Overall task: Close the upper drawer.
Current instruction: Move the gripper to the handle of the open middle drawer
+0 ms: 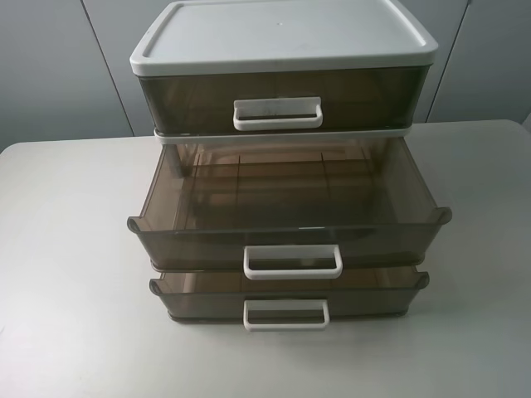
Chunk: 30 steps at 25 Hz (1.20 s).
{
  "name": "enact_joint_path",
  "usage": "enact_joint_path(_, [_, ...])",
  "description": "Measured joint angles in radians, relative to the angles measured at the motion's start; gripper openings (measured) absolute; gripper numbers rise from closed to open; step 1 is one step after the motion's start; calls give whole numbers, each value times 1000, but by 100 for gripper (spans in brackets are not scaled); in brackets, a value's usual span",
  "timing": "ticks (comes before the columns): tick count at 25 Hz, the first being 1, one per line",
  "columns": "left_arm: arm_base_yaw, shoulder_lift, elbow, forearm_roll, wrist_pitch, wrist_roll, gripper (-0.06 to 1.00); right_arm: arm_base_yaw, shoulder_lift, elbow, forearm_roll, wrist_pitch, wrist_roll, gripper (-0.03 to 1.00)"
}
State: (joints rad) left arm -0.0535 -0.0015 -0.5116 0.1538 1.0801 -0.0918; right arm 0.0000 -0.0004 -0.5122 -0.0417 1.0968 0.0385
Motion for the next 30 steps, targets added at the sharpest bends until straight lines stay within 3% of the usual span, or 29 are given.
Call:
enact_joint_path(7, [0,0,0,0,0,0,74,0,2,-34,0,-6,-17,64])
enact_joint_path(13, [0,0,0,0,0,0,74,56,197,-151,-22,-15,-49,64])
enact_joint_path(21, [0,0,0,0,0,0,74,354,582,-322,-14,-15,-169,64])
enact_joint_path(30, [0,0,0,0,0,0,74,783,890,-441,121,-21,-324,64])
